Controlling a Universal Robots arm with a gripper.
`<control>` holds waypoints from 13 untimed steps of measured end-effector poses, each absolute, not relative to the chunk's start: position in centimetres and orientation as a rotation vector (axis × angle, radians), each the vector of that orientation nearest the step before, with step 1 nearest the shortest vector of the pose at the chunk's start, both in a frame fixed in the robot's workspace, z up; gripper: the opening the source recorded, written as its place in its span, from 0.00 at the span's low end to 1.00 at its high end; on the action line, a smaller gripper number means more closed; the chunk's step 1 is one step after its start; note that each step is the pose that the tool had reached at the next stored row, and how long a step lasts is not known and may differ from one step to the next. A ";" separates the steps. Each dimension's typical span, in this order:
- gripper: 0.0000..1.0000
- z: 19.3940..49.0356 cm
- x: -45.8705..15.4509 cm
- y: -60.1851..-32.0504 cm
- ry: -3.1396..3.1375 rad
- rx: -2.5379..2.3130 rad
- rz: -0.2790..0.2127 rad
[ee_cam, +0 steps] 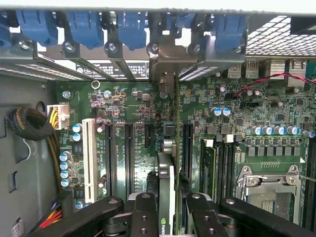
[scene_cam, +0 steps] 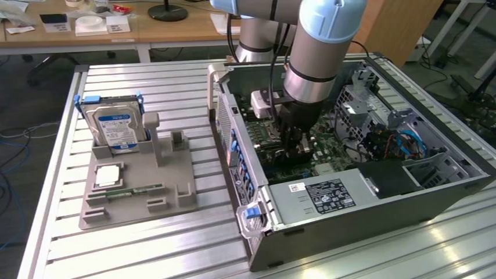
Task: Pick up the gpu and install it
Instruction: 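Insert the gpu into the slot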
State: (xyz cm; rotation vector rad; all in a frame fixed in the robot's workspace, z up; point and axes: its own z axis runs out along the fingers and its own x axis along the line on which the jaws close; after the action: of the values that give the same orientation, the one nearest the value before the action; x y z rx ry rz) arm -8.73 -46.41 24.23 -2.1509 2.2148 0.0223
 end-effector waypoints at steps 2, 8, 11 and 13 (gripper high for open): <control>0.27 24.2 -8.8 -46.4 2.214 -2.149 0.025; 0.45 24.2 -8.7 -46.4 2.215 -2.151 0.022; 0.58 24.2 -8.7 -46.4 2.215 -2.151 0.022; 0.58 24.2 -8.7 -46.4 2.215 -2.151 0.022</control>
State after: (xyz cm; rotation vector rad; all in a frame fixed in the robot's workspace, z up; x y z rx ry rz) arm -8.73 -46.41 24.23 -2.1507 2.2148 0.0224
